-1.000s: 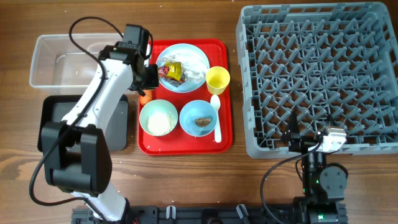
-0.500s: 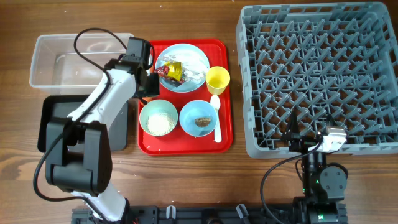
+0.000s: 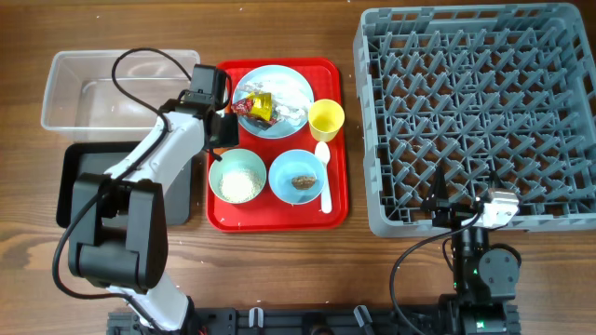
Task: Sort waste into correct bins and load items into the dishwasher rack
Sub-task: 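Lower the left gripper and grasp the orange carrot, then lift the carrot and carry it left over the black tray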
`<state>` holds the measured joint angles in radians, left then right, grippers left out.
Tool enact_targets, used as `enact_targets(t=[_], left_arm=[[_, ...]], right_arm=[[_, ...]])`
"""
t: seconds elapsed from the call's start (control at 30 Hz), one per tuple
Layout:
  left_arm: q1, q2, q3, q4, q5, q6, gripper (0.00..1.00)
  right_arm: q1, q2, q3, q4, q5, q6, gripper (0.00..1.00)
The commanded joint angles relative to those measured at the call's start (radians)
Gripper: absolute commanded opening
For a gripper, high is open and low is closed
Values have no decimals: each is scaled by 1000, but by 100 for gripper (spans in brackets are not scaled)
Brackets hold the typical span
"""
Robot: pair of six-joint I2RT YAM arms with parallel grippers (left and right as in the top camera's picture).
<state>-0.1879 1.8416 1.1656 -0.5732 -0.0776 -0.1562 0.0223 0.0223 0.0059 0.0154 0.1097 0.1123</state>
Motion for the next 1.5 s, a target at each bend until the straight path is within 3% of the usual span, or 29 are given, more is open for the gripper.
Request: enact_targets(t=[0.0,0.23,0.4,0.77,1.47], left_arm=[[2,33,-39,13,5,-9,39],[2,40,-39,23,5,-9,38],[2,42,-39,42,10,-9,44],[2,44,-39,112,9,-9,47],[2,37,-28,100,8,-8,33]], right_arm=[[-4,1,-1,4,10,7,100],[-4,1,-1,4,10,7,100],[-4,1,-1,4,10,7,100],[-4,1,-1,4,10,8,100],[-4,1,-1,4,10,7,100]])
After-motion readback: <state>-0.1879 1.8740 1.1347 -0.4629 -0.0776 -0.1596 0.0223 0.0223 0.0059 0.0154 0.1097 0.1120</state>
